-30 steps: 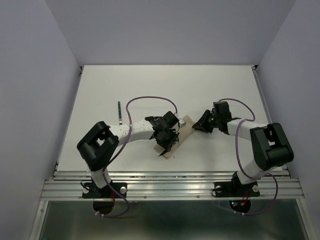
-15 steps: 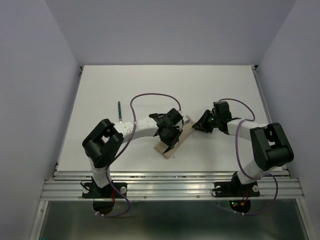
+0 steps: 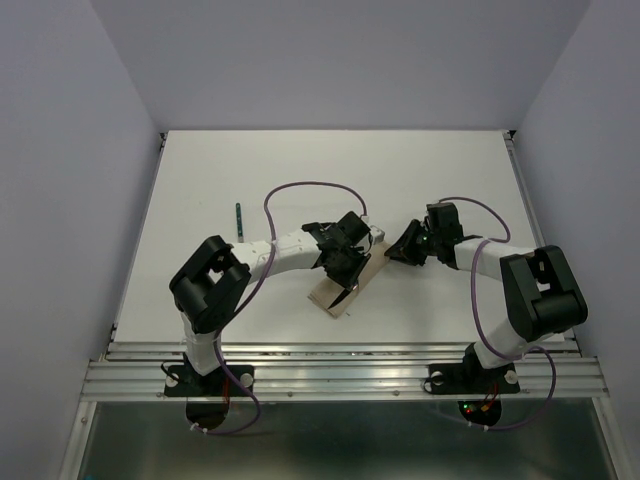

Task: Fold the napkin into a case and place the utensils inside
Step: Stuff the knife into the folded napkin, then pick up the fork from the corner of the board.

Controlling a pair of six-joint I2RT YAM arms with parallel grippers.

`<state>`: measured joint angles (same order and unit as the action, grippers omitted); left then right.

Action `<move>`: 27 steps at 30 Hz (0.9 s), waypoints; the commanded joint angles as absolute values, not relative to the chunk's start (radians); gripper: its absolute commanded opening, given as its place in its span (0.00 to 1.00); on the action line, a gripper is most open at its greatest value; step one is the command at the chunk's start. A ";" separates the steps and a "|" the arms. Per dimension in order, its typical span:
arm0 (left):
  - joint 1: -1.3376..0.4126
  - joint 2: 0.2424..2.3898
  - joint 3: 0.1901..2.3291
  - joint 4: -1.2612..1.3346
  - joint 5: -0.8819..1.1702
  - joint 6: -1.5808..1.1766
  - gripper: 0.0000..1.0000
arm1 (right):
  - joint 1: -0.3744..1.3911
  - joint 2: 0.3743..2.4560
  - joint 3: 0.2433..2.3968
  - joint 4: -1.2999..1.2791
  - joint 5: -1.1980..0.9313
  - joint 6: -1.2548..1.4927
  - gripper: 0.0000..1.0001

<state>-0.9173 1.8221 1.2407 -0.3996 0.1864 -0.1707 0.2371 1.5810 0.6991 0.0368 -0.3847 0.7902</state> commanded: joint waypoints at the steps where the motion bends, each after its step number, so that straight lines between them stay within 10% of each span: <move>1: -0.923 1.824 1.275 -0.400 0.199 -0.175 0.30 | 0.247 1.568 0.730 0.057 -0.376 0.796 0.26; 17: -0.907 1.675 1.241 -0.457 0.112 -0.183 0.39 | 0.247 1.554 0.733 0.038 -0.357 0.784 0.30; 27: -0.609 1.451 1.104 -0.454 0.033 -0.259 0.46 | 0.247 1.509 0.779 -0.083 -0.235 0.721 0.66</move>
<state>-0.7292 1.5017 1.1366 -0.4397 0.1177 -0.2012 0.2371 1.5604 0.7189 -0.0223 -0.3305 0.7689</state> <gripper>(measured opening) 0.449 0.561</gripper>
